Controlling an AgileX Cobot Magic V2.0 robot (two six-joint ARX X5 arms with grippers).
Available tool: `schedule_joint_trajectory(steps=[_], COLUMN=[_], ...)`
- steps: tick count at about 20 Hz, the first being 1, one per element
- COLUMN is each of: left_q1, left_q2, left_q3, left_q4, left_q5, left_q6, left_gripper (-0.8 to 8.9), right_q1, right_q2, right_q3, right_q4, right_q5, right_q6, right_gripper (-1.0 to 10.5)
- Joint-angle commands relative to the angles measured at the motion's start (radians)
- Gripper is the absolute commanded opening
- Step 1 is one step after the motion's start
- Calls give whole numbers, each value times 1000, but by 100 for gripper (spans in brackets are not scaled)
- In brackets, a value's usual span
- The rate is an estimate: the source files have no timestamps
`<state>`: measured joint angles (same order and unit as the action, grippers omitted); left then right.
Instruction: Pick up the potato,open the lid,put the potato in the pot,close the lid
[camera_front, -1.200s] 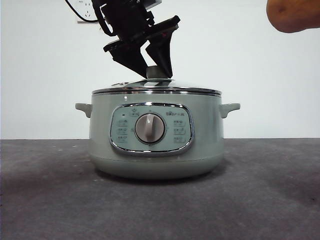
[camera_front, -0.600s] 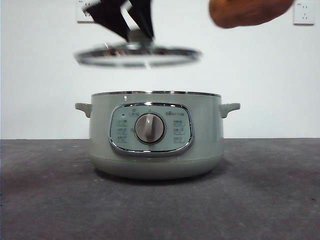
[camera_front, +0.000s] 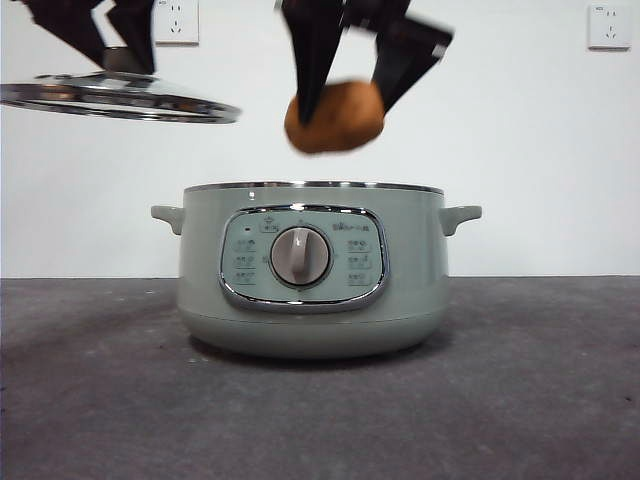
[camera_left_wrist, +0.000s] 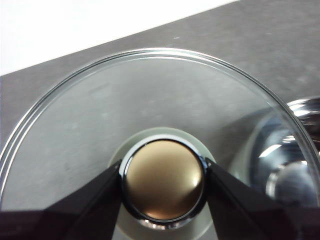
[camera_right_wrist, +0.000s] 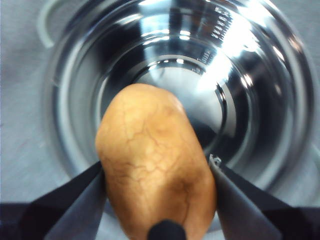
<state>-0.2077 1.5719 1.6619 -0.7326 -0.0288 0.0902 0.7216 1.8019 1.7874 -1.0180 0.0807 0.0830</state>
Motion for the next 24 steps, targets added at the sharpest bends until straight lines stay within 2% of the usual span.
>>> schedule_joint_trajectory(steps=[1,8,9,11,12,14,19,22,24], left_q1=[45,119,119,119,119,119,81,-8,-89], left_q2=[-10,2,2,2,2,3,14,17,20], left_q3=[9,8,8,8,7,7,7,7,7], left_q4=[37,35,34,35,35,29,-7,-13,-12], left_q5=[6,14,19,40,43,82,89,89,88], left_q6=[12,11,11,11,10,-3,-14,-27,-30], left_gripper=[-9,-9,-9,-9,-9,-9,-9,-9,-9], right_q1=[-11,-17,-17,-17,-17,-17,-14,-14,-14], right_q2=[103,285,298,307,307,306,187,7,-121], right_q3=[46,74,74,74,74,74,76,76,76], right_q4=[6,92,100,106,108,103,21,-78,-163], right_q5=[-2,-44,-51,-55,-55,-48,-48,-46,-6], right_q6=[-45,-69,-66,-67,-69,-64,-58,-56,-56], right_gripper=[-2,7,71,434,540,648,670,669,665])
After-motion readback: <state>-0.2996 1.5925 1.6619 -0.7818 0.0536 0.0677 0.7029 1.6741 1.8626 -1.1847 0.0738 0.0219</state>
